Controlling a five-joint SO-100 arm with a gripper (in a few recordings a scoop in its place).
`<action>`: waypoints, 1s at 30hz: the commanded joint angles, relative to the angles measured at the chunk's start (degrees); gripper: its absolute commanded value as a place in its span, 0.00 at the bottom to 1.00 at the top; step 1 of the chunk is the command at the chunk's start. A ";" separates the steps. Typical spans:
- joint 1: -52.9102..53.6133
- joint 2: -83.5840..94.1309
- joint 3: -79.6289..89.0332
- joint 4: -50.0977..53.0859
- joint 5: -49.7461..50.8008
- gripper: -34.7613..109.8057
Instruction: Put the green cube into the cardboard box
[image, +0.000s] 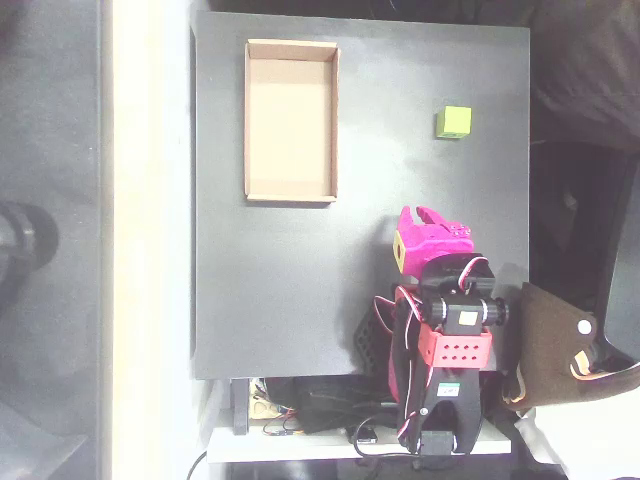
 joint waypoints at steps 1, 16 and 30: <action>0.00 -5.62 -6.86 0.44 0.97 0.28; 0.00 -37.35 -42.89 0.44 0.44 0.28; 1.05 -66.18 -73.74 0.44 0.53 0.28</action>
